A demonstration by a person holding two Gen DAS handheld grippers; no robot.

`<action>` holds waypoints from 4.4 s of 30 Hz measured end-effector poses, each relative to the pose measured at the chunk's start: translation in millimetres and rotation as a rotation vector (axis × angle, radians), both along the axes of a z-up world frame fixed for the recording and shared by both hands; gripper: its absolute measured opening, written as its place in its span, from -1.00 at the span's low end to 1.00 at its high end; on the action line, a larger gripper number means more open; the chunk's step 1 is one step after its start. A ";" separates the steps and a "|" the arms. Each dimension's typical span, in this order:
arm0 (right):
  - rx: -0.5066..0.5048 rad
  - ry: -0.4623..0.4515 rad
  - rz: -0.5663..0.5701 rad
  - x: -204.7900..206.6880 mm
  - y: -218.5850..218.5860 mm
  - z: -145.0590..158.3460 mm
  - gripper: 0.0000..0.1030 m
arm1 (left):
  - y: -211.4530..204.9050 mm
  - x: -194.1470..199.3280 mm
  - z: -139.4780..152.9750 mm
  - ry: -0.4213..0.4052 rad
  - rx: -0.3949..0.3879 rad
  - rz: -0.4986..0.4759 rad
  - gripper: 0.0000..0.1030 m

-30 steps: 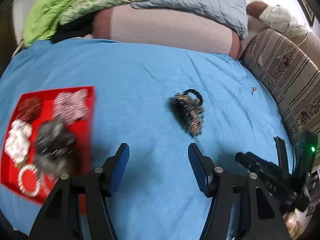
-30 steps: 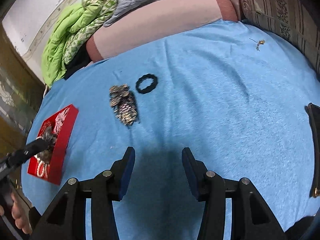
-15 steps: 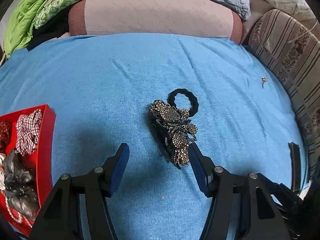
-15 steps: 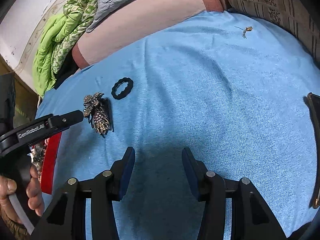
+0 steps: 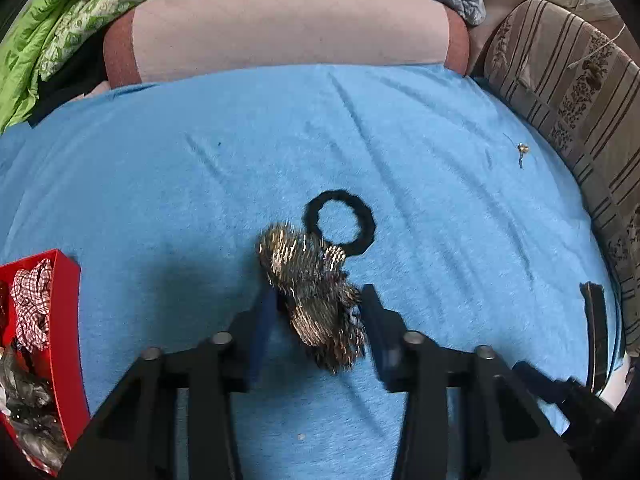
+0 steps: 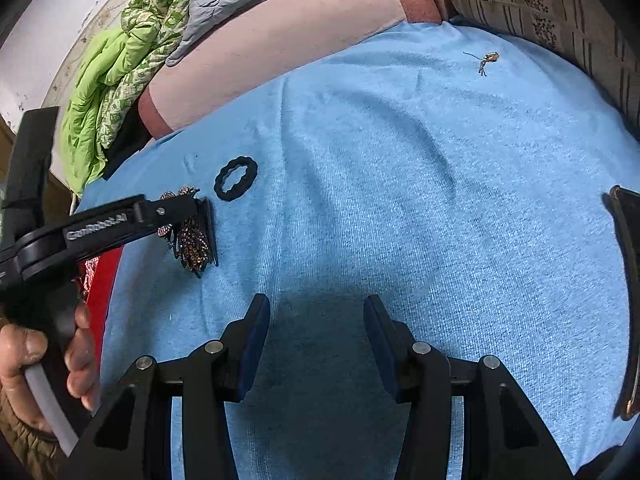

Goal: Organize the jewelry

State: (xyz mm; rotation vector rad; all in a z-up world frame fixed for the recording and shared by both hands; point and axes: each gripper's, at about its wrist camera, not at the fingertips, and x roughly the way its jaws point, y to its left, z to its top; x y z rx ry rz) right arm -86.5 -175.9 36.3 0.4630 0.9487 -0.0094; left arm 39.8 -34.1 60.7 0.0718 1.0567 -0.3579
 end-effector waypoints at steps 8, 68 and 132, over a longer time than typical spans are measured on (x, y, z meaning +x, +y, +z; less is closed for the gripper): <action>-0.040 -0.029 0.077 38.2 12.3 14.9 0.03 | 50.0 -1.4 -3.3 0.013 -0.047 0.087 -0.36; -0.045 -0.044 0.048 31.3 -1.1 -11.8 -0.84 | -20.2 -19.2 -22.3 -0.040 0.058 -0.058 0.45; -0.181 -0.112 0.296 -56.4 152.0 80.4 -0.84 | 157.9 -169.2 57.7 -0.175 0.006 0.176 -0.45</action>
